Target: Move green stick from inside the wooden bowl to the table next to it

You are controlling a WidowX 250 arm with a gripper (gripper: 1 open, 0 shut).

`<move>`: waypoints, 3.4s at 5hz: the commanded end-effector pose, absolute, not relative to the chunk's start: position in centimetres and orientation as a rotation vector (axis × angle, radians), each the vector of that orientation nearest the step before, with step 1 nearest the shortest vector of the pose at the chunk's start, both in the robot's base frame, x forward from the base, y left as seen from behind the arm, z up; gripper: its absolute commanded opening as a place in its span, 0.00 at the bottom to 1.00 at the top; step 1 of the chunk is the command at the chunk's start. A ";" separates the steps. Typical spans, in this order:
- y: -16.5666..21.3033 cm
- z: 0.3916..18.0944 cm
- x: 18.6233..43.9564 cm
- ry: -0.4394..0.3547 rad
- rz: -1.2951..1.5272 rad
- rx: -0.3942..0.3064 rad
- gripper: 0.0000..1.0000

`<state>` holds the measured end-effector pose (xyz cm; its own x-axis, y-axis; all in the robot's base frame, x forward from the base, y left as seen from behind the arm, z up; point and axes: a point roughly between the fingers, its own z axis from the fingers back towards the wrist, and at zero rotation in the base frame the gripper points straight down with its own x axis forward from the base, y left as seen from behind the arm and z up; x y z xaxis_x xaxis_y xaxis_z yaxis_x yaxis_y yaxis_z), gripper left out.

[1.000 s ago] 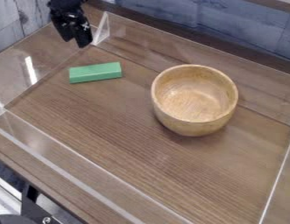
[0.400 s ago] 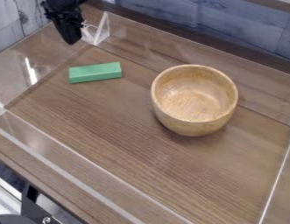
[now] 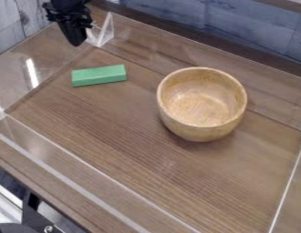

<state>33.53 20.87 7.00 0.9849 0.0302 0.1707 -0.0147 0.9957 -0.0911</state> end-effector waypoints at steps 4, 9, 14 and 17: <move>20.9 7.1 34.3 -0.212 0.118 -0.033 0.00; 20.8 7.5 34.7 -0.191 0.191 -0.016 0.00; 21.3 9.5 31.3 -0.183 0.449 0.004 1.00; 21.2 9.6 33.1 -0.183 0.304 0.000 1.00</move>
